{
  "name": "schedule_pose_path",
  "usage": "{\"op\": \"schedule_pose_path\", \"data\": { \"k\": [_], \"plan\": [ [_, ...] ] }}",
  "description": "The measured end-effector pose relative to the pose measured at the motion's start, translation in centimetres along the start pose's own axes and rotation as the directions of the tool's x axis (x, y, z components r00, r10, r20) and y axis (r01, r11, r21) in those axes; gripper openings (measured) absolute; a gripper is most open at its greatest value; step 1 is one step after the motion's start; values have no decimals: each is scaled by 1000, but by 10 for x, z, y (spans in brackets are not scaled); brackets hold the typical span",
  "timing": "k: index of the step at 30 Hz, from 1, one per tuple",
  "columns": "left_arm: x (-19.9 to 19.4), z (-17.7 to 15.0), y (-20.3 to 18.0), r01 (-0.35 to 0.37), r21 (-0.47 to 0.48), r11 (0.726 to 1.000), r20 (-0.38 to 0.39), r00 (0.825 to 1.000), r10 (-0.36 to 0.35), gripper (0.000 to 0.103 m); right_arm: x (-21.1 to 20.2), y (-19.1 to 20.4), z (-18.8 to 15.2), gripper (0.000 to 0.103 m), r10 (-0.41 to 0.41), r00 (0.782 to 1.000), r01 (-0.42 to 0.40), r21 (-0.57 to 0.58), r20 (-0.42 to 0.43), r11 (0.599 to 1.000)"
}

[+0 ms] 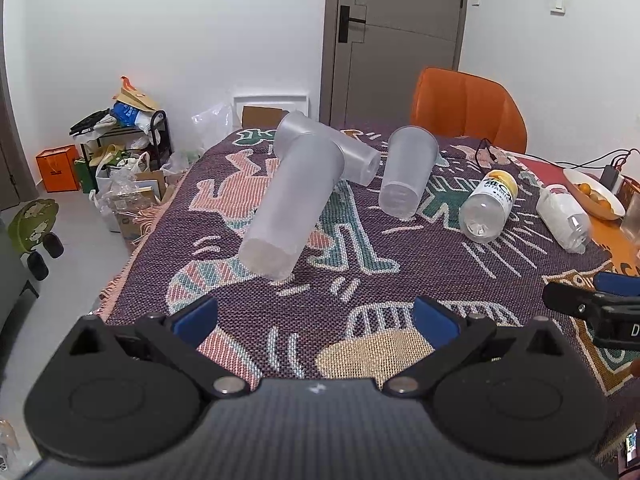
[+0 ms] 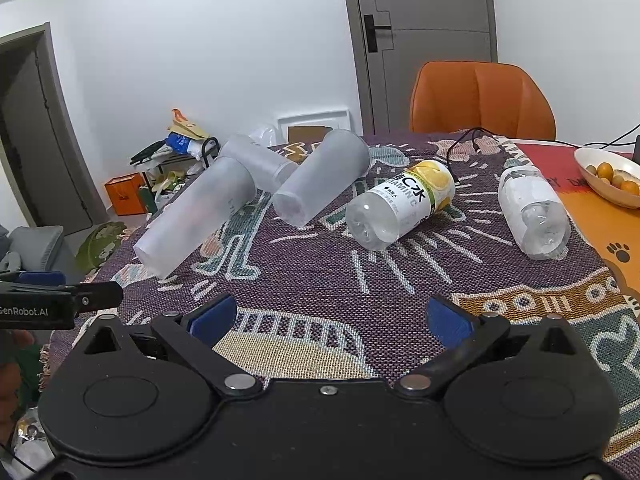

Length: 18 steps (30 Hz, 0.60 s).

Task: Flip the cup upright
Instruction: 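Move the left tool toward the frosted plastic cup lying on its side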

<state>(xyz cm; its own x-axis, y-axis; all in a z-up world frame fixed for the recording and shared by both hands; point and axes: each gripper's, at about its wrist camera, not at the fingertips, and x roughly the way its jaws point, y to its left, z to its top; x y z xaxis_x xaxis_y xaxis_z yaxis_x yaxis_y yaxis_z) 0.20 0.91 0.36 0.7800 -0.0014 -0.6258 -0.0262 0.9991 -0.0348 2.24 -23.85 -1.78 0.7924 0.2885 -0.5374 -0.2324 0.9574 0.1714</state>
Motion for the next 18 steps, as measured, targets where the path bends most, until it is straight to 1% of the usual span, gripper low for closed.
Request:
{"op": "schedule_pose_path", "data": {
  "k": [7,14,18],
  "plan": [
    [4,1,4,6,-20,1000,-2,1000,-6,103,2,7,0,103,34,999,-34,-42,4,999],
    [6,3,6,18,-15,1000,9,1000,-18,103,8,11,1,103,41,999,-42,-51,-6,998],
    [9,4,10,22,-34,999,6,1000,-21,103,13,12,3,103,45,999,-46,-47,-9,998]
  ]
}}
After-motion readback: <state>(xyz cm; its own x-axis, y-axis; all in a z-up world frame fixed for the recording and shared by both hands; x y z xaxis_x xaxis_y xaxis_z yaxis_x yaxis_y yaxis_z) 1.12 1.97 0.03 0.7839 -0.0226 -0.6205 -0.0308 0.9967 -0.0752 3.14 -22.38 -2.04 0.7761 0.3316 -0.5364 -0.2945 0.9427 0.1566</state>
